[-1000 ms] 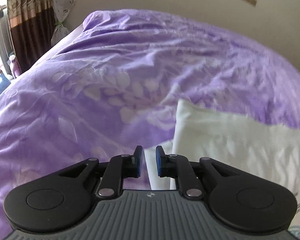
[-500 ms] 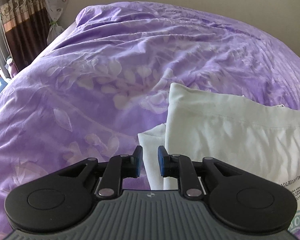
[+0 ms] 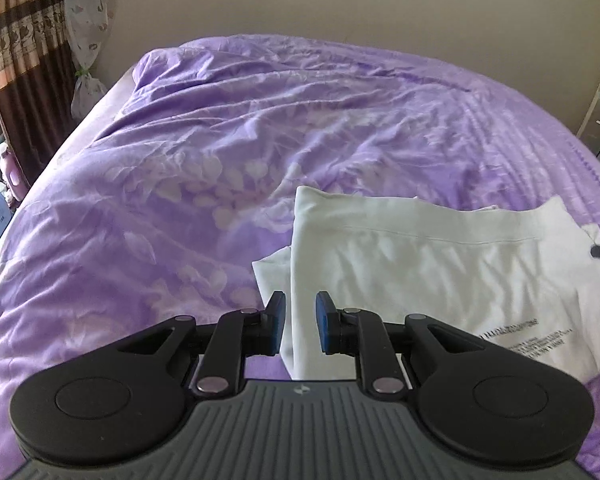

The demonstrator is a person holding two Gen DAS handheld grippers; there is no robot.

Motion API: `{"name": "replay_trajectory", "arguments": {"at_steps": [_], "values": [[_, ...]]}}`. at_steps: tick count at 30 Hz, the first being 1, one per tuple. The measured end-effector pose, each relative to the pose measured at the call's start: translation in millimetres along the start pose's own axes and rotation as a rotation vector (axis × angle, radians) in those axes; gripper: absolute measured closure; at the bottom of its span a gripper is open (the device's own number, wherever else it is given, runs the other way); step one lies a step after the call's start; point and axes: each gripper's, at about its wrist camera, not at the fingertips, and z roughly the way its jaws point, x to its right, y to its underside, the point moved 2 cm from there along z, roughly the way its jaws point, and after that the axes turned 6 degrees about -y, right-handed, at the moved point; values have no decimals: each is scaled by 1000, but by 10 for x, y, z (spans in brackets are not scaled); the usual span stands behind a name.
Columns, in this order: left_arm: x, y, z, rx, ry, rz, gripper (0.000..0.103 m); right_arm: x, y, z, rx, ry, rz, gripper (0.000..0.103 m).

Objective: Fold small clothes

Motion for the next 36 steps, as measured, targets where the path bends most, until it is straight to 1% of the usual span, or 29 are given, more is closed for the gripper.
{"name": "replay_trajectory", "arguments": {"at_steps": [3,5,7,9,13,15,18,20,24,26,27,30,32,36], "values": [[-77,66,-189,25,9,-7,83,-441,-82,-167,11,-4,-81,100],[-138,104,-278,28,19,-19,83,-706,-138,-238,7,-2,-108,101],[-200,146,-354,35,29,-23,83,-1015,-164,-266,2,-19,-141,101],[-259,196,-395,37,32,-29,83,-1341,-180,-244,-2,-59,-170,101],[-378,291,-395,17,49,-63,83,-1967,-97,-39,-38,-95,-192,101],[-428,333,-381,14,65,-78,83,-2228,14,136,-67,-121,-198,101],[-484,417,-308,-4,92,-99,83,-2517,244,457,-127,-142,-201,101],[-507,462,-223,-22,104,-99,83,-2637,449,718,-187,-138,-198,101],[-553,515,-53,-48,117,-95,83,-2713,805,1124,-295,-116,-193,101],[-576,518,33,-57,125,-99,83,-2751,889,1228,-337,-95,-201,101],[-583,522,69,-60,131,-100,83,-2782,887,1242,-344,-88,-205,101],[-604,519,162,-64,152,-110,83,-2807,738,1156,-328,-89,-160,101],[-619,517,209,-61,169,-127,83,-2849,568,1025,-282,-108,-120,100],[-640,505,275,-53,197,-167,83,-3030,288,788,-176,-161,-90,101]]}}
